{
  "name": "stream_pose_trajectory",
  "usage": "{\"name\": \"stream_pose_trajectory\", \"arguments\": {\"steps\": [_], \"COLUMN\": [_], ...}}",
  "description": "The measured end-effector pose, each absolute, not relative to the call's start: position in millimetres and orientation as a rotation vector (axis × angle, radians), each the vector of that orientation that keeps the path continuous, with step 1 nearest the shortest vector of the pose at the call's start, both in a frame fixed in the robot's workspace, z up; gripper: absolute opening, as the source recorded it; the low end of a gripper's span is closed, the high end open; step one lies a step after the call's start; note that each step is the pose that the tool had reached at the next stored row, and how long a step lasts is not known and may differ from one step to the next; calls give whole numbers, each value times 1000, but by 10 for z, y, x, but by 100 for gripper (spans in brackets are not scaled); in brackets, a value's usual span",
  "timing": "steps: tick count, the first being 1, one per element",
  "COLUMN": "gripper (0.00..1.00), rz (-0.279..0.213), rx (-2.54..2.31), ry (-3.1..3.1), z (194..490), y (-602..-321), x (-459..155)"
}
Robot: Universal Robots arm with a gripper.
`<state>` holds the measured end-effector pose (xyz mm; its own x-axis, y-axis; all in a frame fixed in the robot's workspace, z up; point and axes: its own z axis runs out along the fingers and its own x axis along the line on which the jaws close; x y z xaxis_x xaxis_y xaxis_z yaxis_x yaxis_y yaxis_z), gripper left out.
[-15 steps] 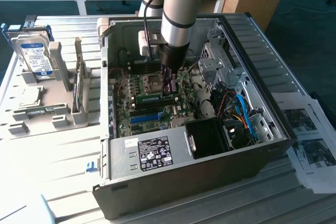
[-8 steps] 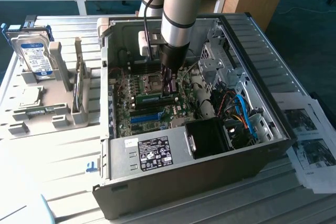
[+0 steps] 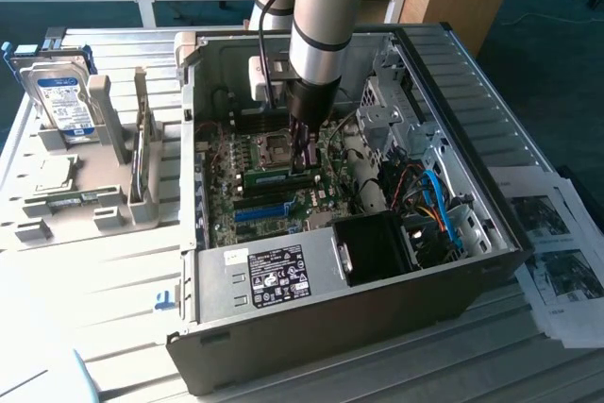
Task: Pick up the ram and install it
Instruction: 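Insert the ram into the slot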
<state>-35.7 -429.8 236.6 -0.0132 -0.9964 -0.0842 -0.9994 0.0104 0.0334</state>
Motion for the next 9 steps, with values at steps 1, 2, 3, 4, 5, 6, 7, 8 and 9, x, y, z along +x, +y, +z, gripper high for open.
{"name": "stream_pose_trajectory", "arguments": {"steps": [1,2,3,4,5,6,7,8,9], "gripper": [12,12,12,12,12,12,12,12,12], "rz": [129,129,129,129,129,128,128,128,128], "rx": [-2181,-2181,-2181,-2180,-2180,-2181,-2181,-2181,-2181], "ry": [2207,2207,2207,2206,2206,2206,2206,2206,2206], "z": [2365,2365,2364,2360,2356,2355,2355,2355,2355], "y": [-4298,-4298,-4298,-4298,-4298,-4298,-4298,-4298,-4298], "x": [-357,-357,-357,-356,-356,-356,-356,-356,-356]}}
